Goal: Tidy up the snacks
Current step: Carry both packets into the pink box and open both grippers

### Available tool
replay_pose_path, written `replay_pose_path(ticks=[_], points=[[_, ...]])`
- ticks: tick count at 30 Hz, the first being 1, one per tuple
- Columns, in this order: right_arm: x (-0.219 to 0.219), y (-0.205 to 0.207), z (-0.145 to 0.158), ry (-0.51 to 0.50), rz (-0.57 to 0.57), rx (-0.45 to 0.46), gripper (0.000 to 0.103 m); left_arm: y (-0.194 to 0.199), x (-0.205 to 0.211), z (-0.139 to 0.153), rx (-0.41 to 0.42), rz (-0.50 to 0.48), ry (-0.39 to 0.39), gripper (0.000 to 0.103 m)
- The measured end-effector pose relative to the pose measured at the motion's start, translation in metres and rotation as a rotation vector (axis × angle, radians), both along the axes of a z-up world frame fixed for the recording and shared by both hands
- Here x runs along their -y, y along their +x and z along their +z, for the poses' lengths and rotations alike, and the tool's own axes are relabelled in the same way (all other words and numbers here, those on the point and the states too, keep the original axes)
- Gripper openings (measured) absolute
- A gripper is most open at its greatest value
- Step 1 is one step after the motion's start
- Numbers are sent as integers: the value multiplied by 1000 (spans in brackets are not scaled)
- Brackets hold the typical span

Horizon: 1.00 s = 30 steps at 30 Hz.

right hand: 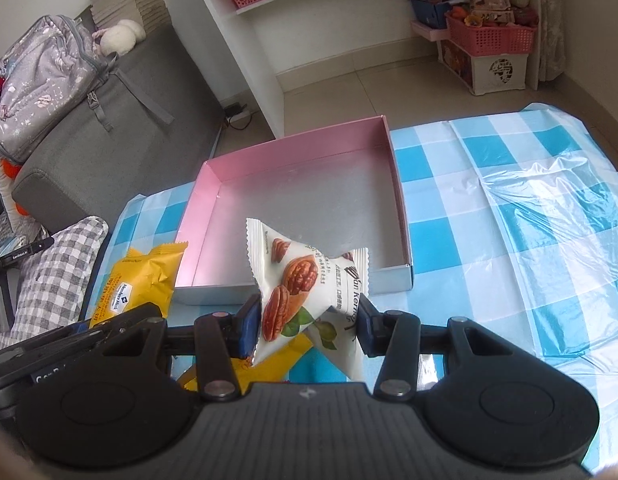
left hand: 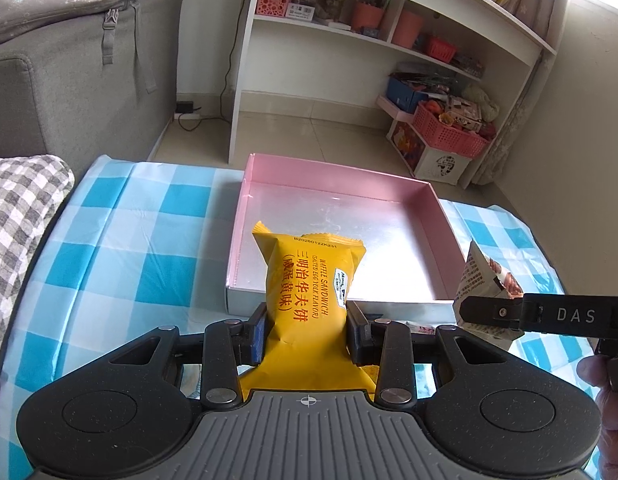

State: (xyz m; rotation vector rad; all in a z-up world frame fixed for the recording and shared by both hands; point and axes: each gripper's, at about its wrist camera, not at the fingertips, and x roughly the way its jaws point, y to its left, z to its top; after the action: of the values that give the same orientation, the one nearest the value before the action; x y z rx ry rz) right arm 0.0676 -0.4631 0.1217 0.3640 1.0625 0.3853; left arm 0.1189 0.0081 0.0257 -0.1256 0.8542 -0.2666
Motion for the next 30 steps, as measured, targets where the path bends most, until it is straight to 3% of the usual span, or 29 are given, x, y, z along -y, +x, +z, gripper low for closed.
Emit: replay_pose_path(ticks=[7, 17, 30], points=[[0, 26, -13, 14, -17, -8, 44, 33, -13, -9, -16, 23, -27, 35], [-2, 46, -34, 86, -26, 48, 44, 72, 9, -39, 36, 42, -79, 35], [1, 57, -60, 94, -60, 28, 44, 88, 32, -67, 88, 79, 34, 35]])
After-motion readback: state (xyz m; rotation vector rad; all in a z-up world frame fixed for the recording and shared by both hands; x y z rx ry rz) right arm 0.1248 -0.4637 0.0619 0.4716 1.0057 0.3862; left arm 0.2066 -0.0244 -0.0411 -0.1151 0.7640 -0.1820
